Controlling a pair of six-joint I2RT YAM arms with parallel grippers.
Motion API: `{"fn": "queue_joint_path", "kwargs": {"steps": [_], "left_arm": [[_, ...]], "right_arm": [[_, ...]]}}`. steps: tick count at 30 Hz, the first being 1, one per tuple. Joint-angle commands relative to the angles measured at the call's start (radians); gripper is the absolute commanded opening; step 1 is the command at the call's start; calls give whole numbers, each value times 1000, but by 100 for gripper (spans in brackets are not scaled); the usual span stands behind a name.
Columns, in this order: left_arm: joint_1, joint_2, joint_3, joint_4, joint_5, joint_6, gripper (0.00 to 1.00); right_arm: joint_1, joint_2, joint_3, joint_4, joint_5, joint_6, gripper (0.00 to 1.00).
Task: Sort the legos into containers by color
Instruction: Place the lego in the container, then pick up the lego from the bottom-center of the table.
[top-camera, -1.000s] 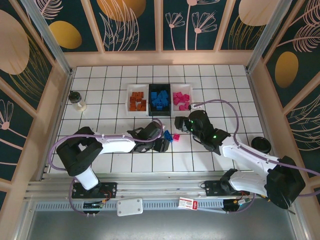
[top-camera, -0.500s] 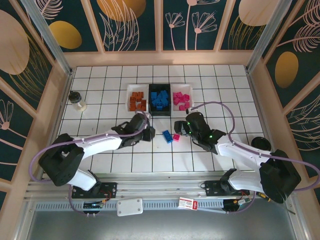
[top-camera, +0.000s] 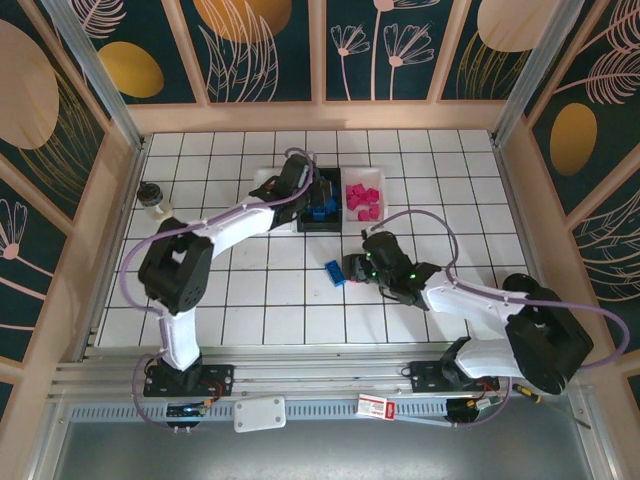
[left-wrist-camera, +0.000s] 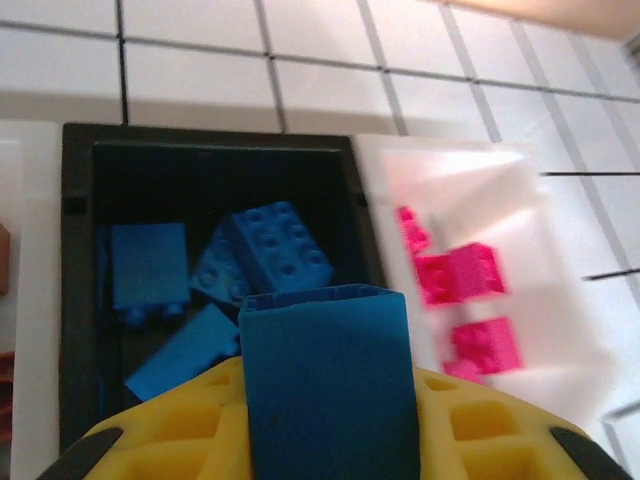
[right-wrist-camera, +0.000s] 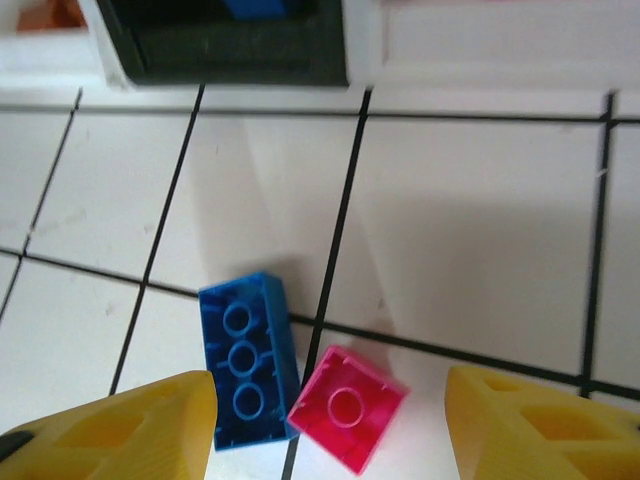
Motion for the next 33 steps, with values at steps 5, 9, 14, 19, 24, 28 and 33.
{"fn": "queue_joint_path", "kwargs": {"steps": [5,9,14,19,24,28,33], "left_arm": [[10,36,144,-80,41,17,57],[9,-101,85,-50,69,8,79],[9,-332,-111,25,101,-30,98],[9,-531,-306,44,58,-45,99],[9,-668,-429,5,-9,-34,98],[10,-744,-522,-11,-57,-36,99],[9,-804,-597,-23,-100,-38,99]], "right_arm": [[81,161,123,-8,23,-80,63],[88,257,188,-21,58,-109,64],[82,338,232,-51,78,-131,64],[87,391,257,-65,65,-150,62],[96,432,285,-75,54,-170,54],[98,459,303,-76,37,-174,42],[97,383,304,-23,-1,-169,23]]}}
